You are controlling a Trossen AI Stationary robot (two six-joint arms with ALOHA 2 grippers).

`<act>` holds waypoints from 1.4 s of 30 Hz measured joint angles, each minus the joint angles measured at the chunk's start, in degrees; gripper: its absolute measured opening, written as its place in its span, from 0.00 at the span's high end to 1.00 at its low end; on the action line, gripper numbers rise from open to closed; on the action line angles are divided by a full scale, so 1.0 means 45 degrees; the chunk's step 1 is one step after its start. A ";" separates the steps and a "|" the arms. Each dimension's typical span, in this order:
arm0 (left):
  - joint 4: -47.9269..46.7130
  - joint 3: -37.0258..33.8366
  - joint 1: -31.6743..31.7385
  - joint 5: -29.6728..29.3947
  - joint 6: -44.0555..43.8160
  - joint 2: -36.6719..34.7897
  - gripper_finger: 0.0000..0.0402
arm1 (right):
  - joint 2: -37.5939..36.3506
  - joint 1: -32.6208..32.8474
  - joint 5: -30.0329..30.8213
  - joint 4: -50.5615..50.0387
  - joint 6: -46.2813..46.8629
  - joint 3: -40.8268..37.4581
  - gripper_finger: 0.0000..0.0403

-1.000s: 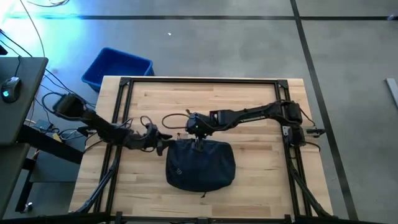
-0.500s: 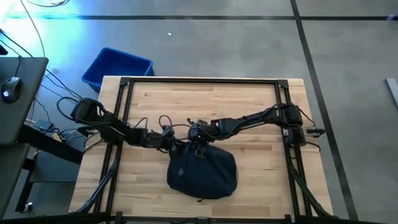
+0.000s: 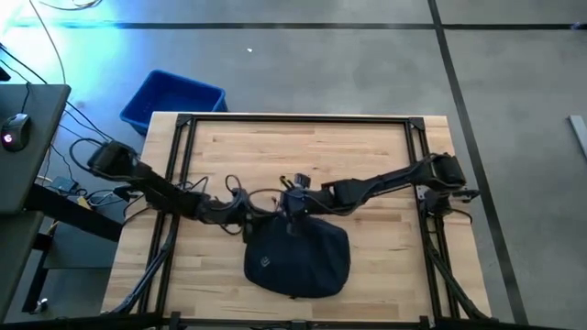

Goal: Unpack backpack
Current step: Open the black backpack on the table

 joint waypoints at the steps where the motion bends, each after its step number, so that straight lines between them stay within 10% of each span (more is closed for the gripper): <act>1: -0.0006 0.0001 -0.0191 -0.0415 0.0359 -0.0231 1.00 | -0.0007 0.0216 -0.0006 0.0256 -0.0278 0.0000 0.62; 9: -0.0369 0.0010 -0.1200 -0.3720 0.2079 -0.1160 1.00 | -0.0012 0.1242 0.1475 0.0996 -0.0049 -0.0306 0.62; 23: -0.0042 0.0010 -0.1618 -0.4180 0.3201 -0.1425 1.00 | -0.0016 0.0393 0.2502 0.2822 -0.0457 -0.0291 0.62; 34: 0.0009 0.0019 -0.1613 -0.4209 0.3314 -0.1430 1.00 | 0.0633 -0.0515 -0.0693 0.3831 0.0258 -0.0291 0.63; 42: 0.0006 0.0046 -0.1627 -0.4325 0.3313 -0.1435 1.00 | 0.0477 -0.0473 -0.1160 0.3401 -0.0618 -0.0291 0.85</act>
